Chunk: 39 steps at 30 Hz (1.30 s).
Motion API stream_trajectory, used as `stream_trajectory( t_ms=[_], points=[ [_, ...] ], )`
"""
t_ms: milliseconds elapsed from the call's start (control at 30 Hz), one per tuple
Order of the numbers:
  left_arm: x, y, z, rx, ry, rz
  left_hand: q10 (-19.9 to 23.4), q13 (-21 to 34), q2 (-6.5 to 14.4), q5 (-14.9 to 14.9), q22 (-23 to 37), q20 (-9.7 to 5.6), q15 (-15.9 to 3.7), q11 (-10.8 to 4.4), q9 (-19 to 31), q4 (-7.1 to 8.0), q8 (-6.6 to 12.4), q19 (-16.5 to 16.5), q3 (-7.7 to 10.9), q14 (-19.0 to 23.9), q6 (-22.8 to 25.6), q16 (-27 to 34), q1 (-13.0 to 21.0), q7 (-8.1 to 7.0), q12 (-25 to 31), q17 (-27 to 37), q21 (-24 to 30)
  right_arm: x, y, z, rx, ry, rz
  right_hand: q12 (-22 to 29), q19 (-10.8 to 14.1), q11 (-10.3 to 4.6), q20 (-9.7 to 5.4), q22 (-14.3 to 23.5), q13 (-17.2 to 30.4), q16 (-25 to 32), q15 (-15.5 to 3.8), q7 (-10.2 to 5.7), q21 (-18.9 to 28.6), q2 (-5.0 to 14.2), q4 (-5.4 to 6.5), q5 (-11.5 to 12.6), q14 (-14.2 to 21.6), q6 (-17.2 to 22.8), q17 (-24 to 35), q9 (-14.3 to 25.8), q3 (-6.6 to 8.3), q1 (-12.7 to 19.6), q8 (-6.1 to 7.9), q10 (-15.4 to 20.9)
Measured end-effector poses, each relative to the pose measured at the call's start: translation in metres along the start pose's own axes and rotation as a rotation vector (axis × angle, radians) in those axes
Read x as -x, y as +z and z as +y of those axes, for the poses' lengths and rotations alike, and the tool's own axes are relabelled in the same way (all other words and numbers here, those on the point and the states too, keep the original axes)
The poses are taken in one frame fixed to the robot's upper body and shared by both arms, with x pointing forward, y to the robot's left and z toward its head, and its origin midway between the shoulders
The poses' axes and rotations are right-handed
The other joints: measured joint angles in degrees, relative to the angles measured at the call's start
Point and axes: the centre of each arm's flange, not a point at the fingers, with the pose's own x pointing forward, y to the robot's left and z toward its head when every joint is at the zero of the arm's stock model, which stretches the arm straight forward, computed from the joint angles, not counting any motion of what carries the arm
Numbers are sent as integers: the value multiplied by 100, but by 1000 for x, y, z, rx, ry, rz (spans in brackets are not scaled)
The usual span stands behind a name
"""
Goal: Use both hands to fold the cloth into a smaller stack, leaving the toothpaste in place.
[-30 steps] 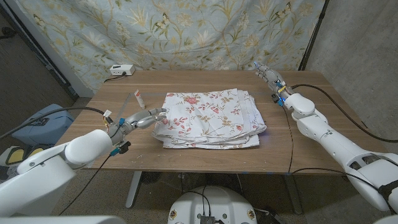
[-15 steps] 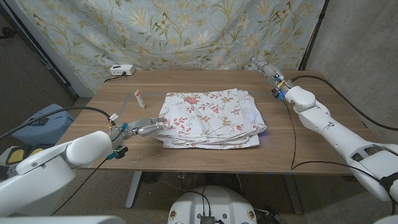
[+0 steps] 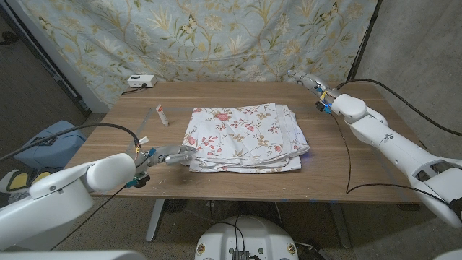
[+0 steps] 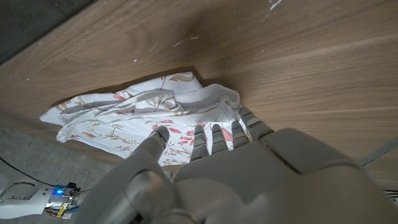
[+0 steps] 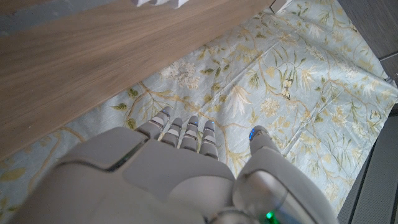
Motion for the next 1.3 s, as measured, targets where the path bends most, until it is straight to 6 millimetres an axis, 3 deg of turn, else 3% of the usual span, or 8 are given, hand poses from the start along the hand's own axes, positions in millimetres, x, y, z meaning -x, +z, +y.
stream_trajectory(
  t_ms=[333, 800, 1000, 1300],
  points=[
    [-9, 0, -5, -32, -12, 4, 0, 0, -23, 0, 1, 1, 0, 0, 0, 31, 0, 0, 32, 0, 0, 0, -23, 0, 0, 0, 1, 0, 1, -2, 56, 26, 33, 85, 88, 68, 0, 0, 15, 85, 36, 102, 49, -24, -36, 0, 159, 206, -27, 1, 2, 25, 63, 219],
    [-19, -1, -9, -37, -34, 7, 24, 0, -23, 1, 2, 1, -62, -24, 0, 55, 0, 0, 56, 63, 0, 0, -22, 0, 0, -16, 1, 3, 3, 1, 137, 77, 94, 358, 794, 578, -10, 0, 118, 276, 173, 445, 130, -287, -433, 0, 1017, 829, -80, 15, 1, 288, 173, 1074],
    [-20, -1, -10, -38, -44, 11, 31, 0, -23, 1, 4, 1, -62, -30, 0, 54, 0, 0, 56, 63, 0, 0, -22, 0, 0, -44, 1, 4, 6, 5, 185, 109, 120, 422, 969, 592, 23, 0, 157, 338, 231, 582, 175, -393, -531, 0, 1264, 1014, -79, 15, -7, 394, 215, 1304],
    [-23, 0, -12, -44, -59, 10, 30, 1, -23, 1, 4, -31, -61, -30, -1, 78, -1, 31, 80, 63, 23, 0, -22, -23, 0, -44, 0, -6, 11, 8, 239, 162, 153, 444, 1107, 622, 102, 0, 204, 338, 243, 645, 175, -461, -626, 0, 1394, 950, -79, 18, 57, 645, 198, 1343]
  ],
)
